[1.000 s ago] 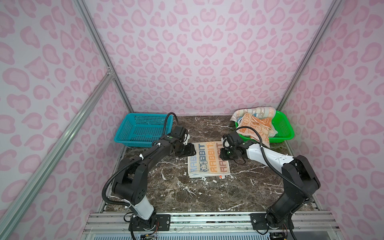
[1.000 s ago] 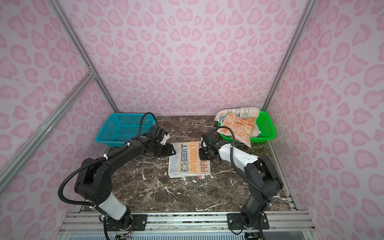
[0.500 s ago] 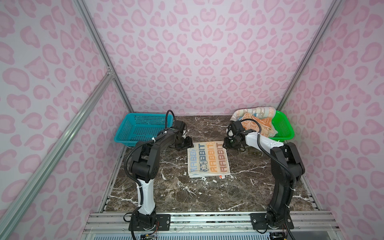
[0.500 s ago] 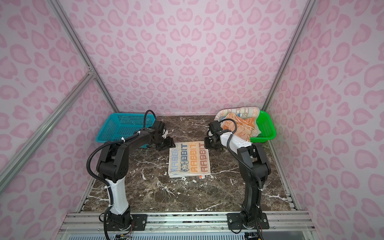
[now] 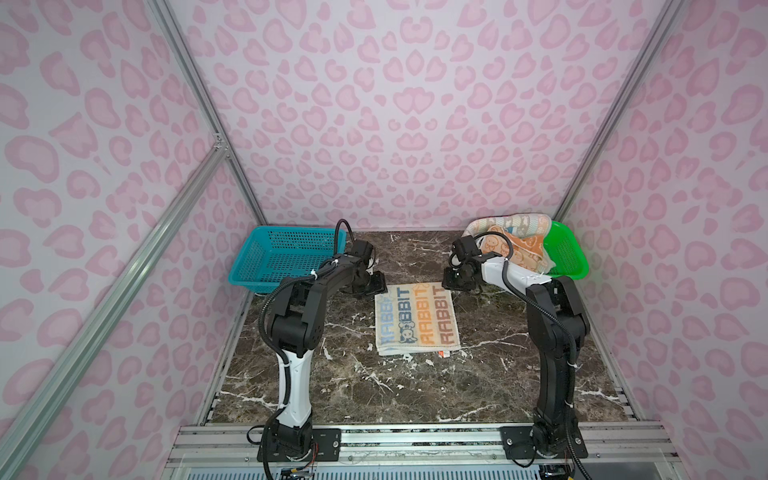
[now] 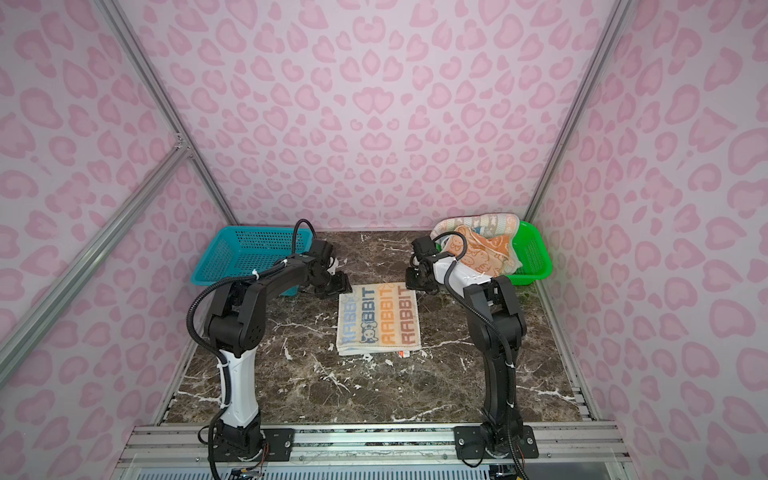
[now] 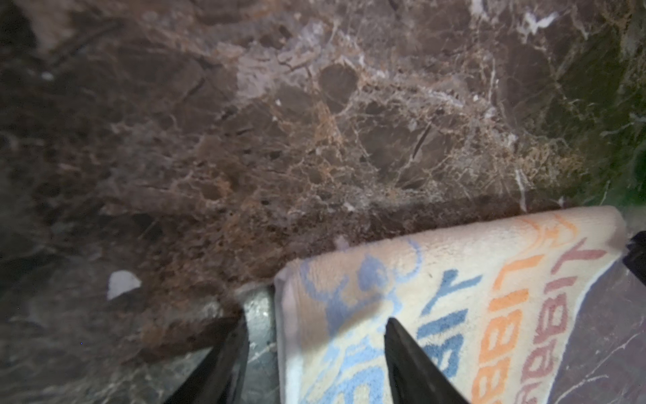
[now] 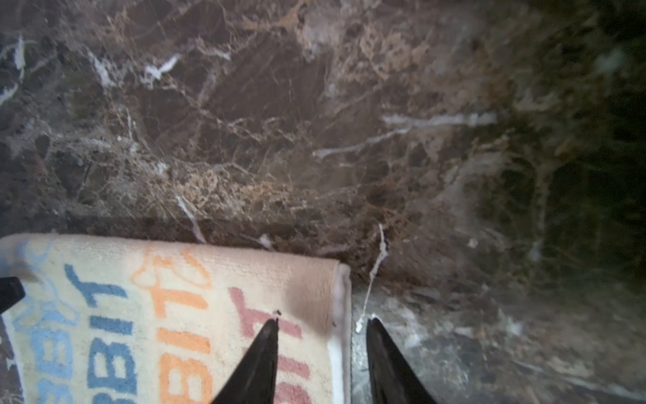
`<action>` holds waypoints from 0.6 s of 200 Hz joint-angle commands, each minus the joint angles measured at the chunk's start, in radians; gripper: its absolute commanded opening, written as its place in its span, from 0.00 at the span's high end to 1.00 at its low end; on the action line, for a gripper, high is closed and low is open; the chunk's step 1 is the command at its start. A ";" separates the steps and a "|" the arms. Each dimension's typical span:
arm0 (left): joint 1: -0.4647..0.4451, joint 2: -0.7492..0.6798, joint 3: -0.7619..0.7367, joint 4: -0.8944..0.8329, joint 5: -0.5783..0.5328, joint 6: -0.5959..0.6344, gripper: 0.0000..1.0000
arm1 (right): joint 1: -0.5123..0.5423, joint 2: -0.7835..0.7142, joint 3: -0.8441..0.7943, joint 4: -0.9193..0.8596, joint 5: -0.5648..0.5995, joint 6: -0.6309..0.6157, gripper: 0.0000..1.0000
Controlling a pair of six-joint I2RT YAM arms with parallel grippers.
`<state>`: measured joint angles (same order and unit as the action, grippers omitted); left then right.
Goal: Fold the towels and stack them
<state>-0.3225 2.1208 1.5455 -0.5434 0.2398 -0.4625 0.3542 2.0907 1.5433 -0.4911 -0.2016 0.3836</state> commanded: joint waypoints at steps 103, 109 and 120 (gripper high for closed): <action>0.000 0.084 0.050 -0.010 -0.028 -0.028 0.56 | 0.017 0.115 0.116 -0.038 0.029 0.029 0.80; 0.000 0.085 0.050 -0.010 -0.026 -0.028 0.59 | 0.019 0.107 0.107 -0.029 0.029 0.031 0.83; 0.000 0.085 0.051 -0.009 -0.022 -0.030 0.63 | 0.018 0.098 0.100 -0.023 0.028 0.031 0.86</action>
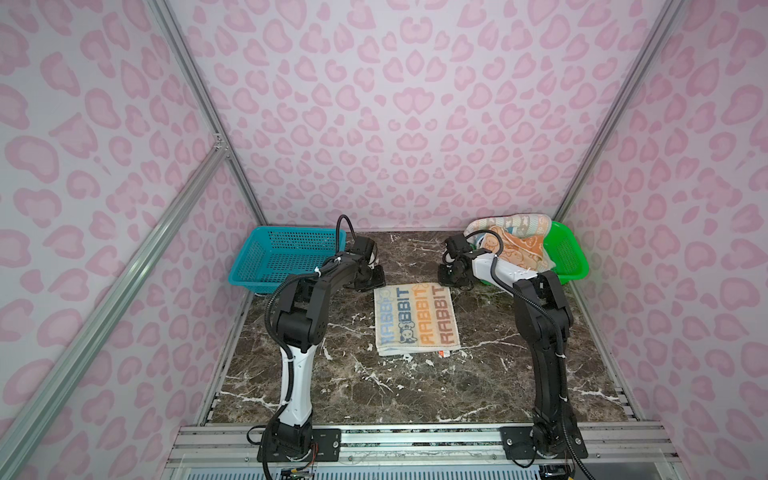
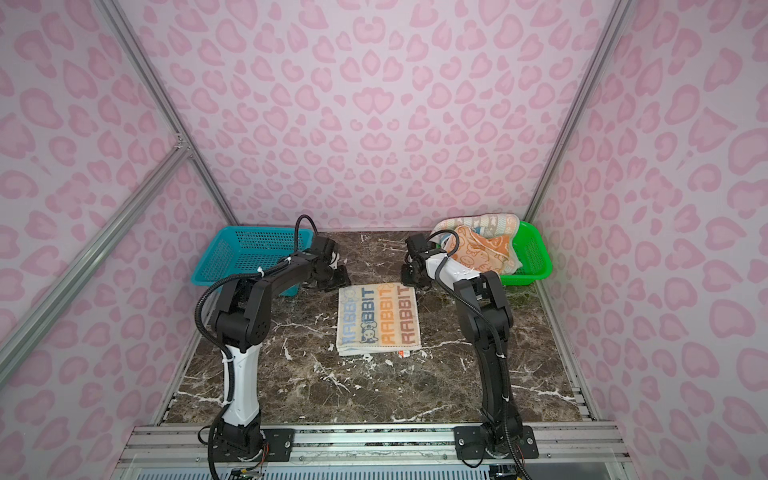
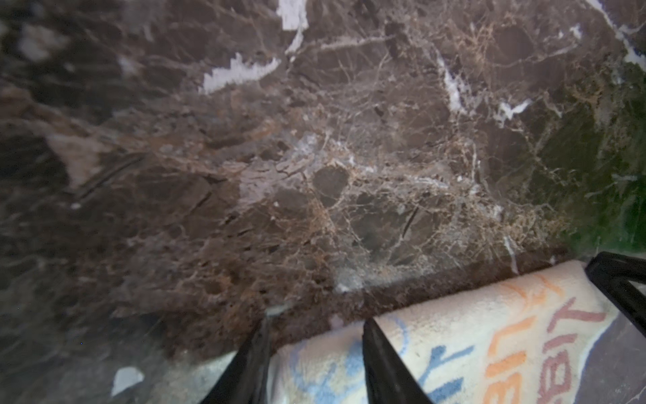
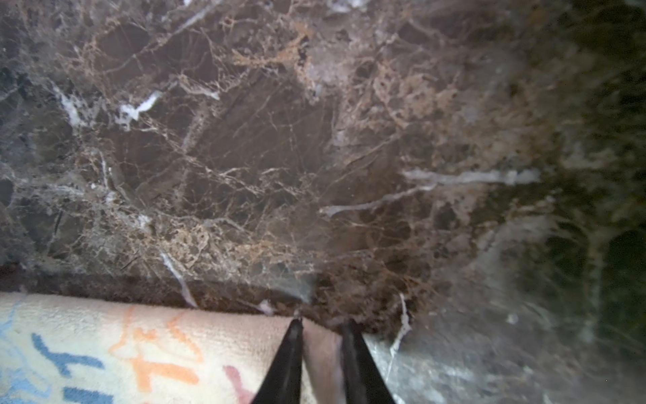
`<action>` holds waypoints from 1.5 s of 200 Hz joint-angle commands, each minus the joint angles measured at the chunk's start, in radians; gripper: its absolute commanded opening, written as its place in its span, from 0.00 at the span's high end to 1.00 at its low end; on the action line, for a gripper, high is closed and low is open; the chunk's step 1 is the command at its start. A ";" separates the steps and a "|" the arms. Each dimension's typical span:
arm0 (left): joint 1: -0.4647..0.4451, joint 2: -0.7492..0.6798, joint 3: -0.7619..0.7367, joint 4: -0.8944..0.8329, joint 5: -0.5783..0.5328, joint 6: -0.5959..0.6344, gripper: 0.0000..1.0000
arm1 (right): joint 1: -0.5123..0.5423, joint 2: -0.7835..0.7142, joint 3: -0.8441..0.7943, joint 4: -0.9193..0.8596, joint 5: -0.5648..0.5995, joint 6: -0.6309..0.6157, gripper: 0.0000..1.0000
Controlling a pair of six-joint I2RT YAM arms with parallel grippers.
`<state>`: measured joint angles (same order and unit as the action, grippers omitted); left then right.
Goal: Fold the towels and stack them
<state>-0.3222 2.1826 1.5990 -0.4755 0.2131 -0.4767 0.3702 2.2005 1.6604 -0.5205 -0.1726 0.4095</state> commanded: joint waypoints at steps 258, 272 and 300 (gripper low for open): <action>-0.025 -0.408 -0.287 0.055 0.199 0.051 0.97 | 0.038 -0.489 -0.413 0.073 -0.055 -0.088 1.00; -0.033 -0.457 -0.351 0.077 0.198 0.038 0.97 | 0.054 -0.530 -0.464 0.081 -0.046 -0.076 1.00; -0.050 -0.542 -0.475 0.125 0.199 0.013 0.97 | 0.090 -0.592 -0.568 0.090 -0.020 -0.048 1.00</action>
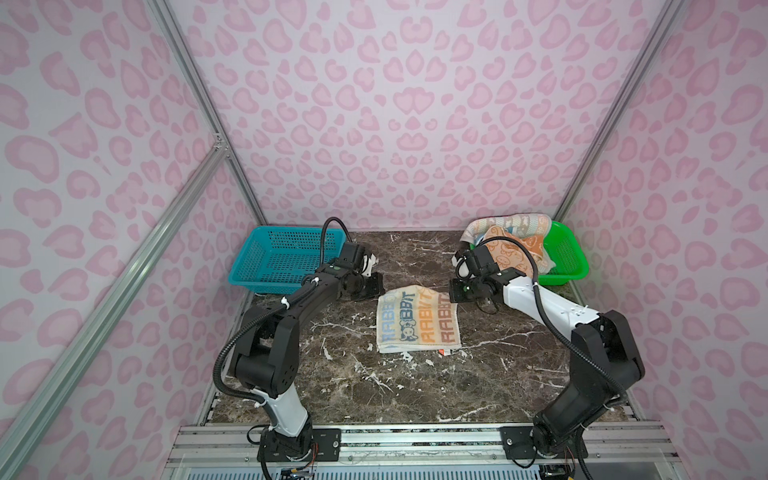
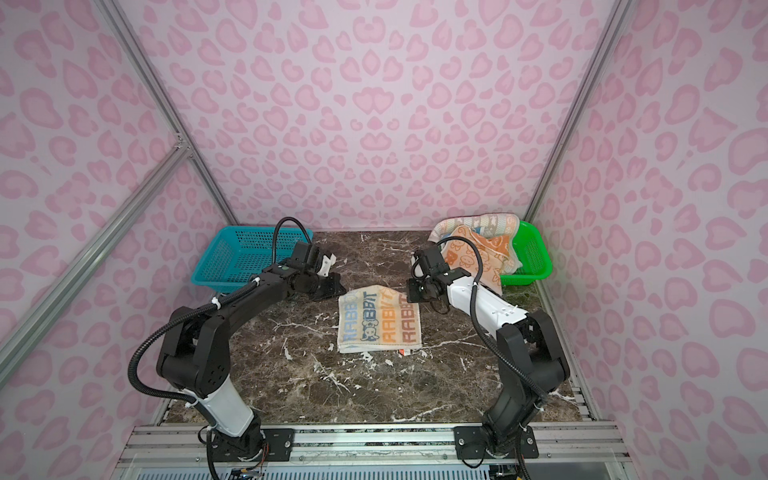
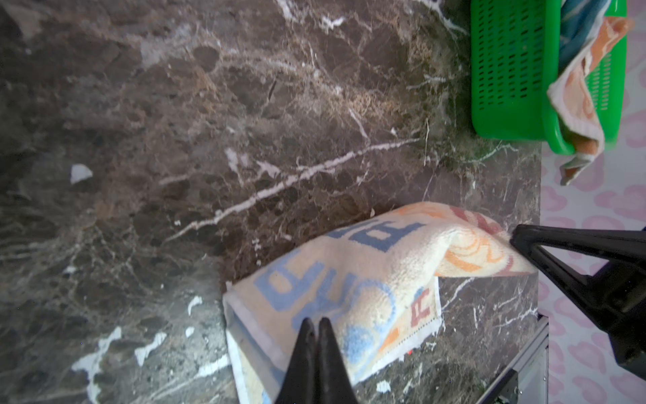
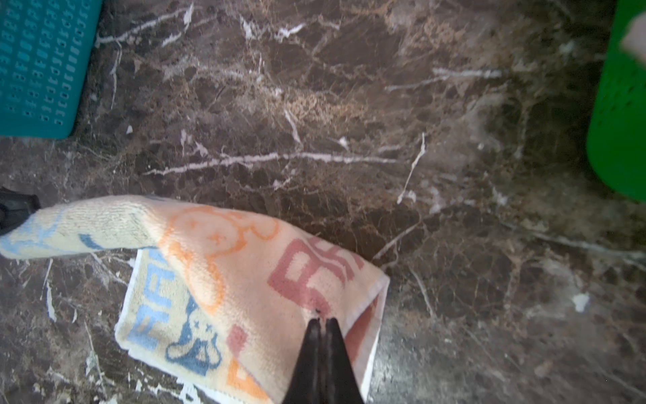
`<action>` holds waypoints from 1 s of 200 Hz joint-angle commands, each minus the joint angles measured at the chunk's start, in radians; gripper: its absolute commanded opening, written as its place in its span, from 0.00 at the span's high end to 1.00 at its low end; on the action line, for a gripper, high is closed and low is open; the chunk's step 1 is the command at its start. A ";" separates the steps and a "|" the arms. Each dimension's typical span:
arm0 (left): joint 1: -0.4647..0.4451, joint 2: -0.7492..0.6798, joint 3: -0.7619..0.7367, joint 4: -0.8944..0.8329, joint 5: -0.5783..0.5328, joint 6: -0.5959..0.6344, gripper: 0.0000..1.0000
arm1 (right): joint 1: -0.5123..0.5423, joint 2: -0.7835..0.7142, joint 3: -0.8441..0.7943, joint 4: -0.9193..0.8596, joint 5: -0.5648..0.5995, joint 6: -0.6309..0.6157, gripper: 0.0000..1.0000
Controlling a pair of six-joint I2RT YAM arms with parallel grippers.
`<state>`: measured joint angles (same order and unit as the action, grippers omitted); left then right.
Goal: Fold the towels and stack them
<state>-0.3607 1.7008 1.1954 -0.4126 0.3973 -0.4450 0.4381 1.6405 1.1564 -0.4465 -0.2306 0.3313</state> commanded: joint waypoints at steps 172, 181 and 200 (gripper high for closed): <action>-0.071 -0.218 -0.313 -0.021 -0.023 -0.054 0.51 | 0.137 -0.178 -0.281 -0.061 0.119 0.069 0.65; -0.071 -0.229 -0.294 -0.039 -0.011 -0.044 0.47 | 0.137 -0.188 -0.271 -0.070 0.108 0.055 0.64; -0.082 -0.232 -0.236 -0.062 -0.007 -0.028 0.46 | 0.140 -0.175 -0.235 -0.061 0.033 0.026 0.67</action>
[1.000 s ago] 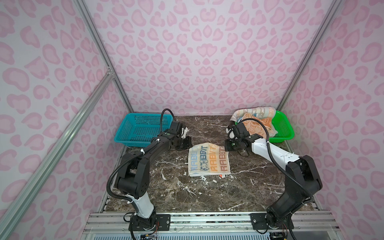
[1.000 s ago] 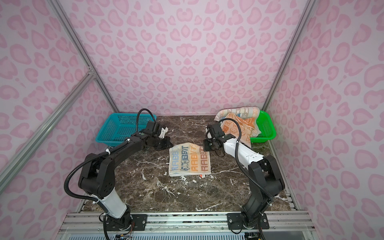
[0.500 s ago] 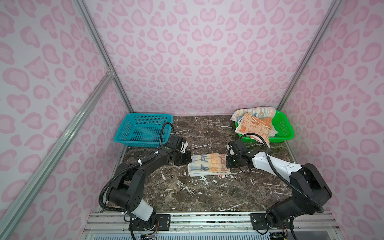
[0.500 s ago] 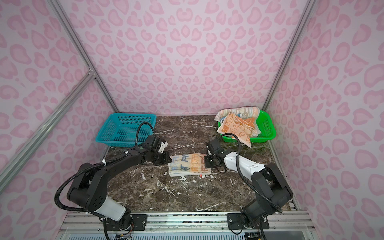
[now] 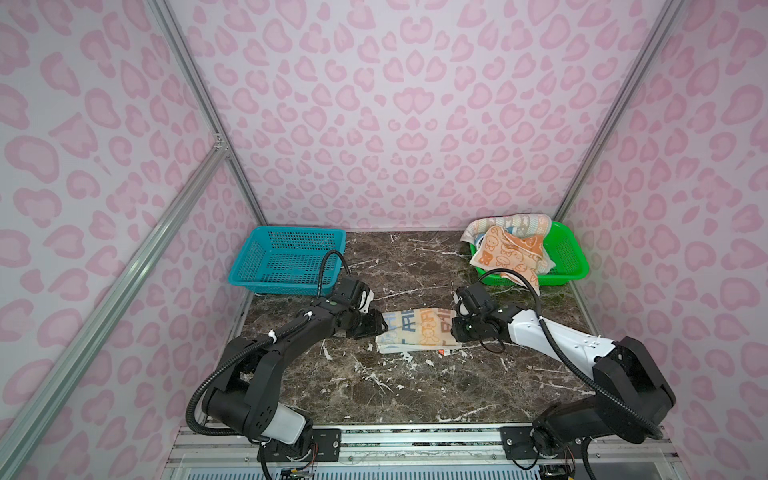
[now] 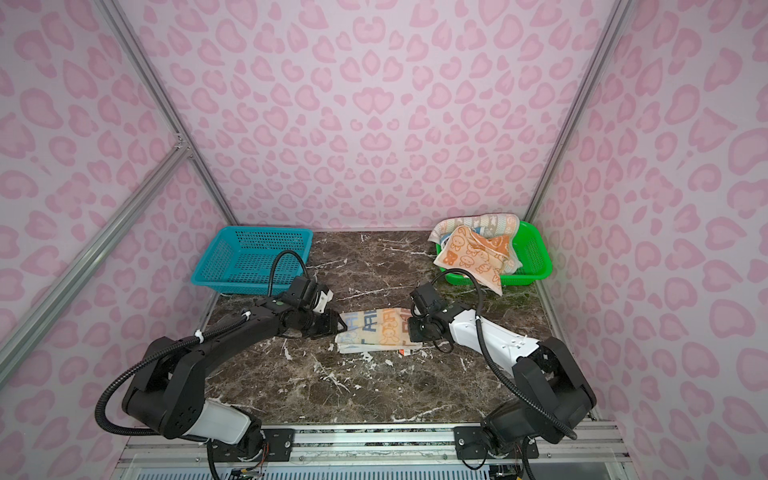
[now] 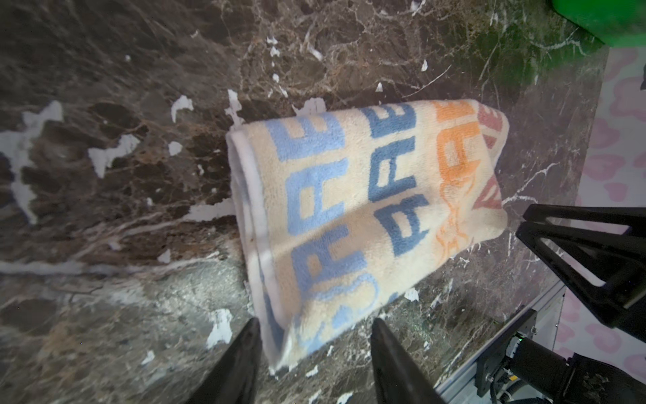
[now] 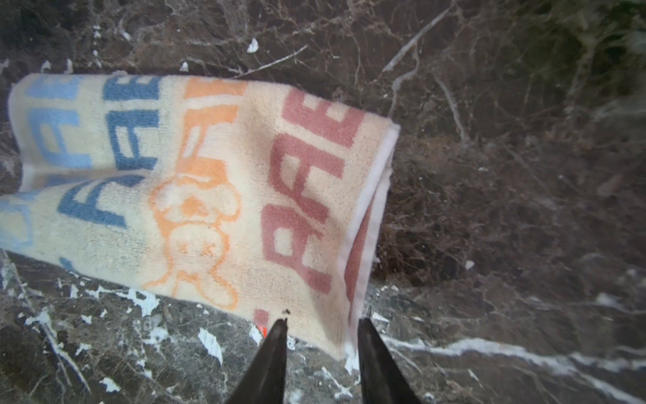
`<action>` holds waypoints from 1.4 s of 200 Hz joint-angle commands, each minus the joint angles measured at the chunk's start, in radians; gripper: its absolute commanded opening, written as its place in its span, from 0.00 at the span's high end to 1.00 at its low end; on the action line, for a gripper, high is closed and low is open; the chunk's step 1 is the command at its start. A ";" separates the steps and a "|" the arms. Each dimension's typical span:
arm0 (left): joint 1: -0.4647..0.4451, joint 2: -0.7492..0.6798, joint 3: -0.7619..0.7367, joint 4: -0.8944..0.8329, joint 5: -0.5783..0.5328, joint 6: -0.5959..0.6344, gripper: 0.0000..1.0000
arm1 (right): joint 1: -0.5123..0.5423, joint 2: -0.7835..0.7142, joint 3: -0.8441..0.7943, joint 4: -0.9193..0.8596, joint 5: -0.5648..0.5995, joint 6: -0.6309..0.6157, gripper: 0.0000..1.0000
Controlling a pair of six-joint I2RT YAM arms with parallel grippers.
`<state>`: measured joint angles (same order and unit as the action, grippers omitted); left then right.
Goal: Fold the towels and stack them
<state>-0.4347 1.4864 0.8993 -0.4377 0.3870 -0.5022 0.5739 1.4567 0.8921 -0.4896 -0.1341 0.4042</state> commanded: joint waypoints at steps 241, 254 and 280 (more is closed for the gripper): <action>-0.009 -0.015 -0.004 -0.090 -0.144 -0.101 0.46 | 0.080 0.085 0.076 -0.076 0.039 -0.178 0.67; 0.001 -0.077 -0.012 -0.078 -0.179 -0.122 0.30 | 0.113 0.066 0.099 -0.080 0.055 -0.254 0.58; 0.028 -0.215 -0.049 -0.066 -0.252 -0.161 0.17 | 0.215 0.042 0.106 -0.041 0.128 -0.413 0.37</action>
<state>-0.4252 1.3693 0.8757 -0.4992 0.2302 -0.6178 0.7219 1.5089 0.9958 -0.5430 -0.0853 0.1844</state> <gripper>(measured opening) 0.784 0.563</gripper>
